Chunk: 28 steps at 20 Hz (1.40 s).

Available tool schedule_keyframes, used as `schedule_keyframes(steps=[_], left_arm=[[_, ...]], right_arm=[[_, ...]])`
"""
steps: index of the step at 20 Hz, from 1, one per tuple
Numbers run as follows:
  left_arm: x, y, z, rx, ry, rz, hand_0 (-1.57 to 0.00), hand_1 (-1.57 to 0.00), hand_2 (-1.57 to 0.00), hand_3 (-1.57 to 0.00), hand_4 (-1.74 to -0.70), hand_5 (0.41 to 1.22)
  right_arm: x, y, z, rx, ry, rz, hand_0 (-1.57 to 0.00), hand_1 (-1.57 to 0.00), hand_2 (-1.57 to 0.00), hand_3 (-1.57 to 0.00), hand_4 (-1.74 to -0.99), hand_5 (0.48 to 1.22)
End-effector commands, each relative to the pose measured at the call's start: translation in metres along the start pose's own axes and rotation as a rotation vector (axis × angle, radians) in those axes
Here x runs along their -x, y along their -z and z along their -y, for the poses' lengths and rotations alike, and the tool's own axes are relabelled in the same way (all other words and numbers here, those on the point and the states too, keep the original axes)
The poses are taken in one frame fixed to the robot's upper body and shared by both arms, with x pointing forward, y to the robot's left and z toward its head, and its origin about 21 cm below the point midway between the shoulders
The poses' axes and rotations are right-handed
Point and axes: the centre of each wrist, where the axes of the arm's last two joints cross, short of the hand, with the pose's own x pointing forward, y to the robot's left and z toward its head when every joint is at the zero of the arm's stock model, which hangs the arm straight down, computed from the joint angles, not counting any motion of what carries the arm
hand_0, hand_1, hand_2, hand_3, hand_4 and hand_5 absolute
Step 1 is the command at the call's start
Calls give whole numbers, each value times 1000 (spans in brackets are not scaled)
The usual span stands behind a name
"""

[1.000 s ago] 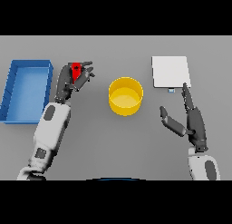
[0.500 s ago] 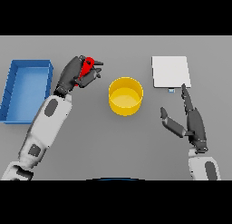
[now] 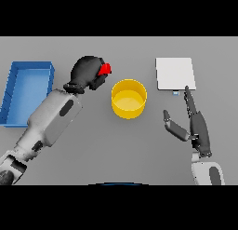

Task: Pick up the red beaker and tilt it to pour out 1 green nut into yellow bowl. Pick up the yellow bowl and place it on the metallic measuring scale.

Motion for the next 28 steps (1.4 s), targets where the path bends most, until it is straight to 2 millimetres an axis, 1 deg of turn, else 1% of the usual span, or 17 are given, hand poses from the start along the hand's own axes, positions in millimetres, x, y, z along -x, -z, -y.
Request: schedule_keyframes(steps=[1, 2, 4, 5, 6, 7, 9, 11, 12, 14, 17, 19, 22, 23, 24, 25, 28], left_arm=[[-1, 1, -1, 12, 62, 10, -1570, -1570, -1570, -1570, -1740, 1161], [-2, 3, -7, 15, 118, 18, -1570, -1570, -1570, -1570, -1740, 1173], [-10, 8, -8, 34, 220, 47, -1571, -1571, -1571, -1570, -1740, 1190], [-14, 10, -7, 46, 270, 61, -1571, -1571, -1571, -1571, -1691, 1196], [-16, 11, -11, 66, 322, 81, -1571, -1571, -1571, -1571, -1649, 1201], [-20, 14, -15, 75, 372, 98, -1571, -1571, -1571, -1571, -1666, 1205], [-28, 18, -18, 125, 486, 116, -1571, -1571, -1571, -1391, -1687, 1211], [-36, 22, -18, 163, 584, 171, -1571, -1571, -1571, -1277, -1701, 1215], [-38, 24, -17, 181, 635, 194, -1571, -1571, -1571, -1336, -1707, 1216], [-49, 28, -14, 222, 725, 246, -1571, -1571, -1571, -1420, -1718, 1218], [-58, 29, -8, 272, 867, 277, -1571, -1571, -1571, -1494, -1729, 1219], [-61, 30, -5, 286, 971, 292, -1571, -1571, -1571, -1522, -1734, 1220], [-72, 33, -5, 309, 1084, 319, -1571, -1571, -1571, -1546, -1737, 1220], [-75, 32, -4, 312, 1116, 337, -1571, -1571, -1571, -1551, -1738, 1221], [-74, 35, -8, 309, 1152, 344, -1571, -1571, -1571, -1555, -1739, 1221], [-78, 37, -11, 309, 1173, 355, -1571, -1571, -1571, -1558, -1739, 1221], [-81, 41, -10, 316, 1268, 346, -1571, -1571, -1571, -1564, -1737, 1221]], right_arm=[[2, -2, 0, -1, -2, -5, 1, 1, 1, 1, -1267, 698], [5, -4, 0, -2, -5, -12, 1, 1, 1, 1, -1270, 700], [3, -1, -2, 2, 0, -17, 1, 1, 1, 1, -1274, 704], [3, 1, -5, 2, -3, -18, 1, 1, 1, 1, -1282, 705], [2, 0, -3, 2, 6, -5, 1, 1, 1, 1, -1284, 705], [3, 0, -4, 5, 17, -11, 1, 1, 1, 1, -1283, 702], [5, 1, -2, 11, 34, -9, 1, 1, 1, 1, -1287, 690], [8, 2, -4, 16, 39, -13, 1, 1, 1, 1, -1292, 678], [8, -1, -4, 16, 52, -7, 1, 1, 1, 1, -1294, 672], [6, 1, -5, 25, 73, -7, 1, 1, 1, 1, -1294, 657], [8, 2, -3, 33, 83, -13, 1, 1, 1, 1, -1290, 644], [7, 2, -3, 34, 79, -15, 1, 1, 1, 1, -1291, 634], [11, -3, -2, 43, 67, -18, 1, 1, 1, 1, -1288, 627], [11, -2, -4, 43, 65, -27, 1, 1, 1, 1, -1286, 618], [13, -2, -4, 47, 65, -37, 1, 1, 1, 1, -1278, 609], [11, -1, -5, 46, 56, -29, 1, 1, 1, 1, -1276, 600], [11, 0, -7, 47, 44, -40, 1, 1, 1, 1, -1260, 586]])
